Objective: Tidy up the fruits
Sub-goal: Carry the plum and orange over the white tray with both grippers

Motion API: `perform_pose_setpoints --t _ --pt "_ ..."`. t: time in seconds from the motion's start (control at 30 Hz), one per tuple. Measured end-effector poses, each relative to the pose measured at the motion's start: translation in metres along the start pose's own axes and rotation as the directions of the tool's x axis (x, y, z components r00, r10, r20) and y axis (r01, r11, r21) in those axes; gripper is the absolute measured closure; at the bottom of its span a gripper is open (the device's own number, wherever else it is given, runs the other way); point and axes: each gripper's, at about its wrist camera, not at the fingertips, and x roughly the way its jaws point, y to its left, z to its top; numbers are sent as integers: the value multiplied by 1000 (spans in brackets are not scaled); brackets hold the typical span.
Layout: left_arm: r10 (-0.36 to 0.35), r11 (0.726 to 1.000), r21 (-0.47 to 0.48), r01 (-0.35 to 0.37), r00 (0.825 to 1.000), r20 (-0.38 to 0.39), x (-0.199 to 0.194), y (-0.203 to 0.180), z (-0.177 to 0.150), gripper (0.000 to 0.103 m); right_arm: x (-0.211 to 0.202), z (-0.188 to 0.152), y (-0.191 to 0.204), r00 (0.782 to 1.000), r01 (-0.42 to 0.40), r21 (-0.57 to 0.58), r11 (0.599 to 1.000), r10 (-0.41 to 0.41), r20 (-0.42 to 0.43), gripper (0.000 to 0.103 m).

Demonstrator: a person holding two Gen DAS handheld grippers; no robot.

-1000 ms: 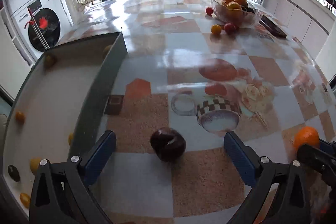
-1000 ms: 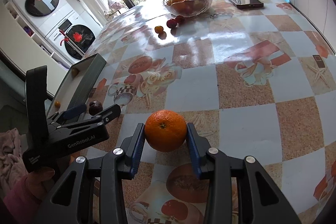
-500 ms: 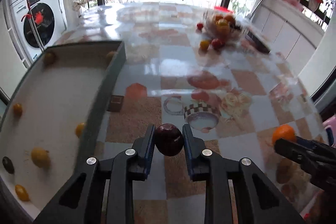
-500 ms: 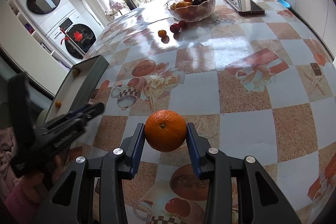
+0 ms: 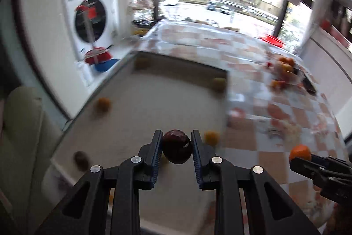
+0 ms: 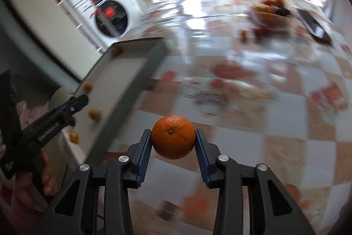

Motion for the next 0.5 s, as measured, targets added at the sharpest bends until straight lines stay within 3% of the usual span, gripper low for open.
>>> perform_pose_setpoints --t 0.27,0.4,0.43,0.47,0.5 --pt "19 999 -44 -20 1000 -15 9 28 -14 76 36 24 80 997 -62 -126 990 57 -42 60" --pt "-12 999 -46 12 1000 -6 14 29 -12 76 52 31 102 996 -63 -177 982 52 -69 60" --pt "-16 999 -40 16 1000 4 13 29 -13 70 56 32 107 996 -65 -193 979 50 -79 60" --pt "-14 999 -33 15 1000 15 12 29 -13 53 58 33 111 996 -62 -205 977 46 -82 59" --pt "38 998 -47 -37 999 35 9 31 -14 43 58 34 112 997 -46 -214 976 30 -75 57"
